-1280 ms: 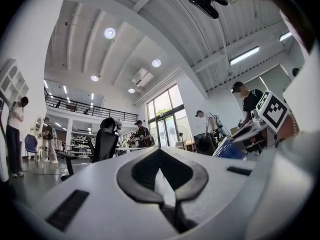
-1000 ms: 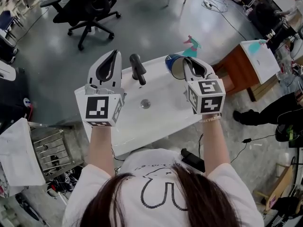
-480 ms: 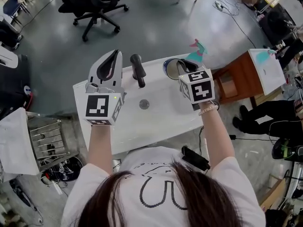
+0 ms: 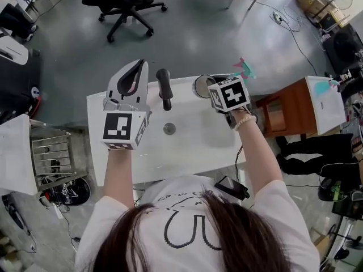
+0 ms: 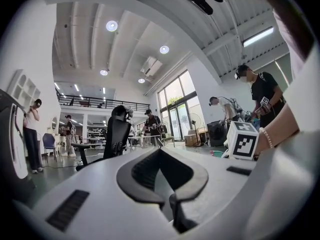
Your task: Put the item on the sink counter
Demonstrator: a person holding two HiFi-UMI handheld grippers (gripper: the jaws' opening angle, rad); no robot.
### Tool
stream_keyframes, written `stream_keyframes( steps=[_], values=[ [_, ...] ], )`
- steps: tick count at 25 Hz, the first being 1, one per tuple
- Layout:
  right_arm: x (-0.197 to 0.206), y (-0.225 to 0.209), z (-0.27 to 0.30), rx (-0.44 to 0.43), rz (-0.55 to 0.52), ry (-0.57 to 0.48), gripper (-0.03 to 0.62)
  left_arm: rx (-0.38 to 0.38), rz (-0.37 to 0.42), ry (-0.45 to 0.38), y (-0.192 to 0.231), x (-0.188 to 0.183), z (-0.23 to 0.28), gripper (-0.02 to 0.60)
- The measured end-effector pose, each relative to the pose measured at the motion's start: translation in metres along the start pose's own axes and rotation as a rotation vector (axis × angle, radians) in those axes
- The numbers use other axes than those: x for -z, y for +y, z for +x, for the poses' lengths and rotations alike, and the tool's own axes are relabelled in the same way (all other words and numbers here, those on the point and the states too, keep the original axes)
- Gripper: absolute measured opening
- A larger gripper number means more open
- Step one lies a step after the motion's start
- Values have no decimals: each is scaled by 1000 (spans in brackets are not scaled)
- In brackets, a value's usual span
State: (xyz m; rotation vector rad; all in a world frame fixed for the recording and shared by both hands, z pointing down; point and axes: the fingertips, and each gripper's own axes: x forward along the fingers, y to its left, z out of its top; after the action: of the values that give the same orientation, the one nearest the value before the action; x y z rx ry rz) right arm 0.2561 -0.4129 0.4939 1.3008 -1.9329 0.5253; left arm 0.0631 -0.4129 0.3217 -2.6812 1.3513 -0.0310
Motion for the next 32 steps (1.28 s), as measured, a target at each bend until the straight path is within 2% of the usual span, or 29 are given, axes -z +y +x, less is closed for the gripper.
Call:
stream_keyframes(
  steps=[12,19,32],
  values=[
    [11,1,62,-93,-46,128,57,-44,19,32,7,11,9,9],
    [13,2,81,-137,-56,167,58,-59,23,53,12,17,12,9],
    [14,-3,93,-133,-90,185,58,-85,17,66,23,22,9,9]
  ],
)
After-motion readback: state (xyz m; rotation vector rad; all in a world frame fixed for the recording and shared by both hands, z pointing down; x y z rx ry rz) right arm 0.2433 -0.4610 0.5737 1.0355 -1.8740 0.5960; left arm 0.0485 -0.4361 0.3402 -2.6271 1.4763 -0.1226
